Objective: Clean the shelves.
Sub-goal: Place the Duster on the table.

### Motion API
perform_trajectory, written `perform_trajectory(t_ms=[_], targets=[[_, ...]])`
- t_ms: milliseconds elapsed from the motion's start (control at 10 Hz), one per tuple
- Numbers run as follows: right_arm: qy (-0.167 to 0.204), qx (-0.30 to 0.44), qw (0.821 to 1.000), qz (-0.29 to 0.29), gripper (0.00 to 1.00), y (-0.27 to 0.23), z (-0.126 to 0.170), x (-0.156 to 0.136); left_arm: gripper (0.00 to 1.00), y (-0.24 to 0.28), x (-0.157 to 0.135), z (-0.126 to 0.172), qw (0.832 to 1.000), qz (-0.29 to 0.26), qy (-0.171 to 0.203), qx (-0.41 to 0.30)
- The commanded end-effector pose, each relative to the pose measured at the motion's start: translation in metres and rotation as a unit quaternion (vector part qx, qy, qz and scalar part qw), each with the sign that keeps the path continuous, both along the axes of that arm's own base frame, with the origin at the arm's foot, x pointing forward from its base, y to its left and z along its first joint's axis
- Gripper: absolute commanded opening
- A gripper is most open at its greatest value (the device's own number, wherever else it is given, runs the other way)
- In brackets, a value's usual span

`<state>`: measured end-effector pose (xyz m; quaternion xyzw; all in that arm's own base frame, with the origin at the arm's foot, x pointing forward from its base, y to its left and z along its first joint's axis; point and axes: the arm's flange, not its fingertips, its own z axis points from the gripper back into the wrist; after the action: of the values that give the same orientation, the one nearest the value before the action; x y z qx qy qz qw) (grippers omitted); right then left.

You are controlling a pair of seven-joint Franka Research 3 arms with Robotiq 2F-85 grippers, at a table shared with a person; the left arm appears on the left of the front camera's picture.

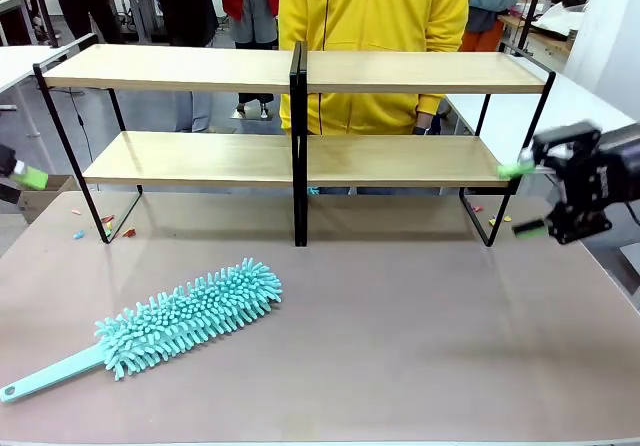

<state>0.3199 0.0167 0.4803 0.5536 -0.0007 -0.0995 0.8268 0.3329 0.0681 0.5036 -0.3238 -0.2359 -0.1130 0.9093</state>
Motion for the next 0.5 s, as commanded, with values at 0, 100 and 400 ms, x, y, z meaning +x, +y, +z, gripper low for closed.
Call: perform_trajectory(t_ms=[0,100,400], targets=[[-0.007,0.114,0.992,-0.047,1.0,0.0,0.005,-0.002,1.0,-0.021,-0.065,-0.052,0.984,-0.013,0.056,-0.168],[0.008,0.092,0.992,-0.084,1.0,-0.003,0.005,0.001,1.0,-0.008,-0.061,-0.051,0.959,-0.039,0.101,-0.263],[-0.004,0.053,0.998,-0.026,1.0,-0.005,0.009,0.003,1.0,0.0,-0.01,0.001,0.997,-0.01,0.027,-0.075]])
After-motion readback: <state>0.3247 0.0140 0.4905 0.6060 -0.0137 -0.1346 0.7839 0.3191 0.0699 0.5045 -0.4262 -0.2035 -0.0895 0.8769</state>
